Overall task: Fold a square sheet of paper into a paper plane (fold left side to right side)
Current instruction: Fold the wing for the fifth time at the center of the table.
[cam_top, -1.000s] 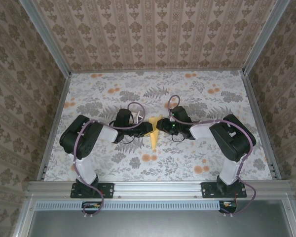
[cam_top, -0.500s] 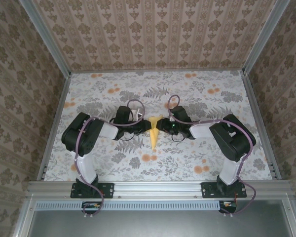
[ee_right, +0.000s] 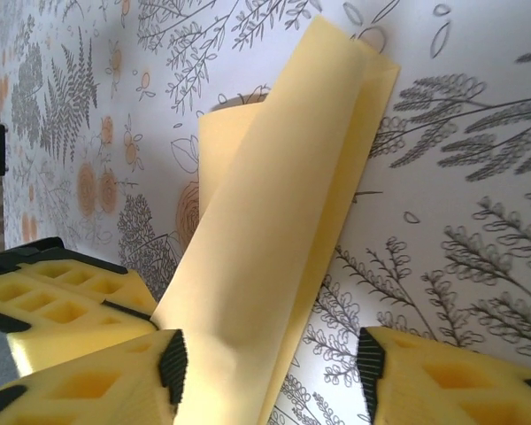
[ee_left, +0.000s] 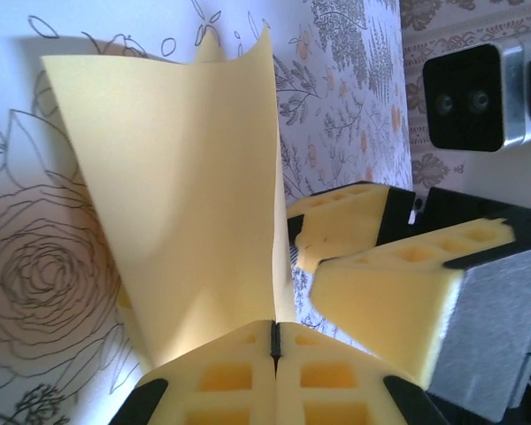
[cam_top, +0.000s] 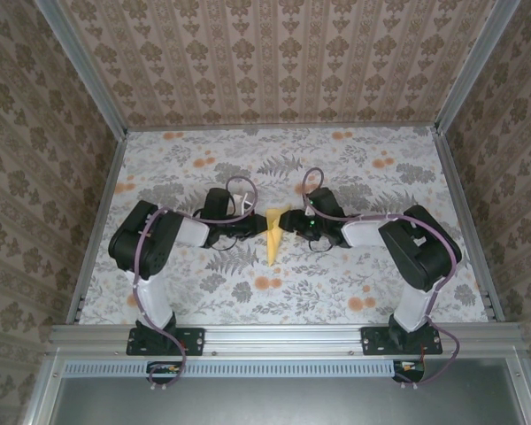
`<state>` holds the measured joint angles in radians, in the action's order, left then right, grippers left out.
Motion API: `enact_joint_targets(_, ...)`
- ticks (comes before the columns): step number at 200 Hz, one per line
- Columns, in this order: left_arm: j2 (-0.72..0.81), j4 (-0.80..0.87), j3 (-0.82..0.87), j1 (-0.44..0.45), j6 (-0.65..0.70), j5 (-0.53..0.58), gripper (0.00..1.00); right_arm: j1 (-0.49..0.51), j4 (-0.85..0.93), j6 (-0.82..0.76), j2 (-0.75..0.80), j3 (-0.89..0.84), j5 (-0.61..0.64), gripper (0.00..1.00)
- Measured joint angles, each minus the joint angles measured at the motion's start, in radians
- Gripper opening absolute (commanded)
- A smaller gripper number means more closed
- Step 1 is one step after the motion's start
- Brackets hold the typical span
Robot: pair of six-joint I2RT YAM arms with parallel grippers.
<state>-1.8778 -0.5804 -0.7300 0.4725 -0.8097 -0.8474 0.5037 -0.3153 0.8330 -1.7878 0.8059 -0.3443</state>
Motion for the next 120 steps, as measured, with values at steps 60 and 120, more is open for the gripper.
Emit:
enact_joint_targets(60, -0.010, 0.011, -0.014, -0.003, 0.021, -0.021, 0.00, -0.013, 0.011, 0.018, 0.000, 0.058, -0.019, 0.73)
enact_joint_targets(120, -0.020, 0.013, -0.016, -0.025, 0.021, -0.023, 0.00, -0.013, 0.009, 0.046, -0.045, 0.087, -0.031, 0.75)
